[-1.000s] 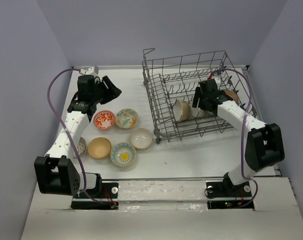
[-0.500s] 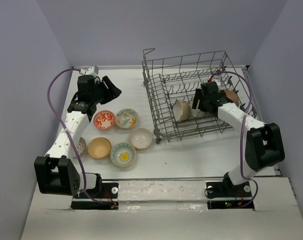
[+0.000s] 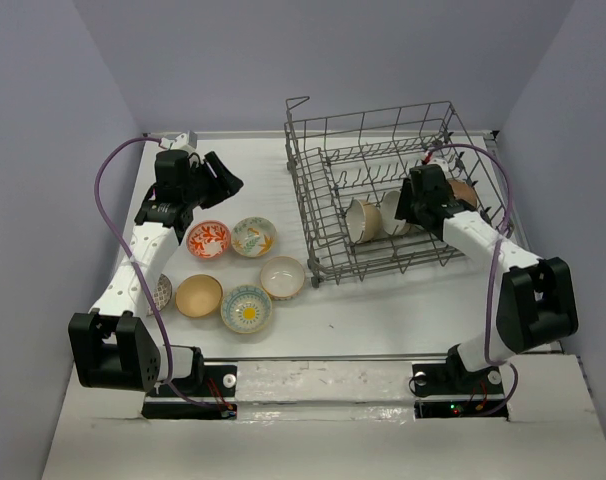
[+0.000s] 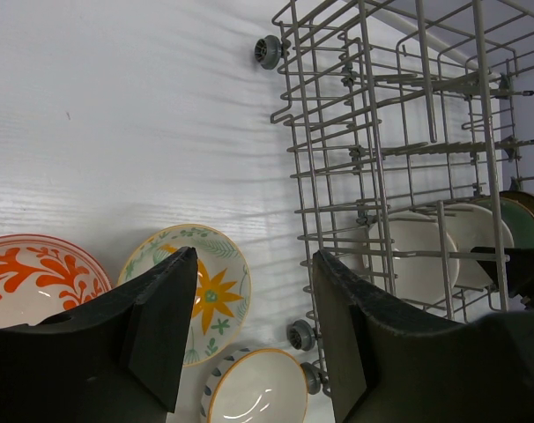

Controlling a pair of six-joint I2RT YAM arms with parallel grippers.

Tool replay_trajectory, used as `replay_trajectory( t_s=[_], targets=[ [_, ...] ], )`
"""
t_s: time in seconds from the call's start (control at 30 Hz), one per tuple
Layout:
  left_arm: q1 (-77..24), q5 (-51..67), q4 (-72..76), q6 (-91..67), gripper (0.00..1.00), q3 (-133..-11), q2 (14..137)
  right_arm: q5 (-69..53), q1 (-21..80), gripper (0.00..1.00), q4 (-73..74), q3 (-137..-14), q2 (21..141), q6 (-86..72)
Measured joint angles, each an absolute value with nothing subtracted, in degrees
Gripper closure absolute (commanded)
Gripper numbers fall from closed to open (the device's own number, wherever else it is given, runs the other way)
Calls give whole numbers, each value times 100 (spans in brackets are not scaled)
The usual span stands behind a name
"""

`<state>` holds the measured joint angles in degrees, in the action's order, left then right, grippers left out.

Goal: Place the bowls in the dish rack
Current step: Pick up the bowl from the dish rack.

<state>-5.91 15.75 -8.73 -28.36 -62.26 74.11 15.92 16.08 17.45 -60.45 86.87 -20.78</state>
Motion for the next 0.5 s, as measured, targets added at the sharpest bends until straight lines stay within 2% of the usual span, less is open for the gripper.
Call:
replay_trajectory(
  t_s=[0.1, 0.2, 0.3, 0.4, 0.5],
  targets=[
    [-591, 1579, -873, -2836, 36, -6226, 7411, 1559, 1608, 47, 1750, -6014, 8582, -2069],
    [-591, 1581, -873, -2836, 36, -6226, 7411, 1525, 1608, 59, 1769, -6014, 8521, -1986],
    [-591, 1581, -871, -2836, 36, -6226, 7411, 1566, 1573, 68, 1844, -6012, 8519, -1863],
    [-591, 1581, -864, -2836, 36, -6226, 7411, 1586, 1509, 83, 1898, -6003, 8521, -1817],
    [-591, 1581, -856, -2836, 36, -6226, 7411, 1608, 1483, 83, 1909, -6003, 8521, -1824]
  ],
)
